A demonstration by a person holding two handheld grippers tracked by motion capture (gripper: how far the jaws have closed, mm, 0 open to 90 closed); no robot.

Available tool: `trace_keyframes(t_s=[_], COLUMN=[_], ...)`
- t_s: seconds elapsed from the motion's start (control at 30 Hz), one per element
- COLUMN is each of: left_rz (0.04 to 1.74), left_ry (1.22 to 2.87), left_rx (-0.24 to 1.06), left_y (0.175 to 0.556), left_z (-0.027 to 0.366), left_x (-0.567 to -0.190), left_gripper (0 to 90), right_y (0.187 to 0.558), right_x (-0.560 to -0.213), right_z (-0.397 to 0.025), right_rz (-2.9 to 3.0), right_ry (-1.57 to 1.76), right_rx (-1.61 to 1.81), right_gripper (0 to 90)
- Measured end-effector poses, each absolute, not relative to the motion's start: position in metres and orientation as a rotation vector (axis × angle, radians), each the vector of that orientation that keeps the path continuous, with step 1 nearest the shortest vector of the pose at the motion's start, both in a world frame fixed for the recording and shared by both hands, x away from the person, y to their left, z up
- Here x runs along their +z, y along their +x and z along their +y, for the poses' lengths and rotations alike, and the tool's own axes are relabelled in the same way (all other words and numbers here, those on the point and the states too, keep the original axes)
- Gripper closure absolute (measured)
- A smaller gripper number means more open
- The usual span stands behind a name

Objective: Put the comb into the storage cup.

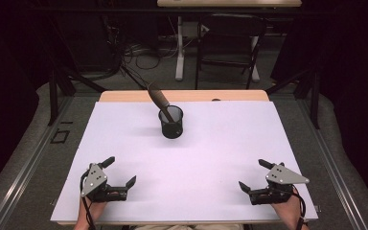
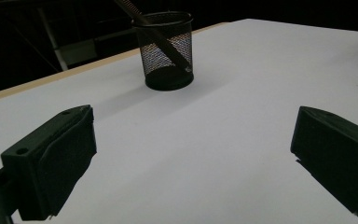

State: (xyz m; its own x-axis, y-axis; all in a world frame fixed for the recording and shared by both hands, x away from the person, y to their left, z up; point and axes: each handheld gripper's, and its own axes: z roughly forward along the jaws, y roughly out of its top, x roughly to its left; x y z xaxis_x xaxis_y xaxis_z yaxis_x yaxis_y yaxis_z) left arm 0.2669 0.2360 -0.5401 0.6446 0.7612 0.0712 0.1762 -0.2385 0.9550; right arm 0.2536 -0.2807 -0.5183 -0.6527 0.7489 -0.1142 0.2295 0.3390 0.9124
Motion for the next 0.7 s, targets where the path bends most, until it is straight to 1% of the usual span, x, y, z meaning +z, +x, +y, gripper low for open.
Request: trace_keyframes(t_s=[0.7], left_rz=[0.762], left_ry=[1.773], left_rx=[0.657], left_y=[0.2688], left_z=[0.2349], left_x=[-0.5408], left_gripper=[0.2], right_y=[0.2494], right_x=[-0.5163], right_z=[-0.2874], right_rz=[2.052], right_ry=[0.840], right_rx=[1.311], right_gripper=[0.0])
